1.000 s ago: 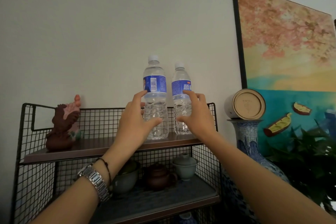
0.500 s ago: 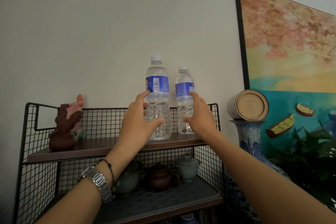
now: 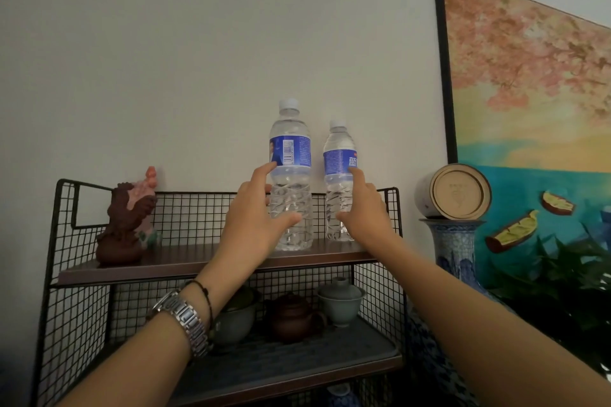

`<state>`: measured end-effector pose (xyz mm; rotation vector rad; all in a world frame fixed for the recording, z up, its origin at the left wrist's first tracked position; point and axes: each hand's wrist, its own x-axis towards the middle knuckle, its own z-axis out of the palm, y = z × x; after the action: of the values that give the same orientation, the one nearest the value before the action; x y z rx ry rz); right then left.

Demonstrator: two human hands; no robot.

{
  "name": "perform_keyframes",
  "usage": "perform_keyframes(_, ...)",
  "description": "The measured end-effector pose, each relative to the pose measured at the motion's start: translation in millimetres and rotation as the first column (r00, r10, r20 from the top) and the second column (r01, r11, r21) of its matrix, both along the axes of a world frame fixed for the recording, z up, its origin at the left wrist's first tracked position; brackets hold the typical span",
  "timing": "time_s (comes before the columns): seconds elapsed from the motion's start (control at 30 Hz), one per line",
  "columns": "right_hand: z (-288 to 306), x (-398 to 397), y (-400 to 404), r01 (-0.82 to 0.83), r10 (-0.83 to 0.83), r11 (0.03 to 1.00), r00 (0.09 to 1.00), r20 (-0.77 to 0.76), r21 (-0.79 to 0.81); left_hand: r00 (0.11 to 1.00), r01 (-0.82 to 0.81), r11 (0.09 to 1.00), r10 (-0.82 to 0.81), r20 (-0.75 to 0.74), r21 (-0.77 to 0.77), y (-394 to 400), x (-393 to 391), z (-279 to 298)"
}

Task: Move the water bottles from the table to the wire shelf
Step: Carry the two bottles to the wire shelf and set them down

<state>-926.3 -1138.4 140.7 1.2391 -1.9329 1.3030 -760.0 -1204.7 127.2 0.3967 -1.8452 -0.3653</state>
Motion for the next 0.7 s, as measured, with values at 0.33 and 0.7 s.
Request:
perform_keyframes(0.33,4,20,61,-0.006,0.014,0.999,0.983,-0.182,0.048,0.991,-0.082,0.996,0.079,0.104,0.022,7,-4,10)
perform_keyframes(0.7,0,8,118,0.204,-0.166,0.975,0.931,-0.326,0.085,0.983,-0.073,0.995,0.062,0.17,0.061,0,-36,21)
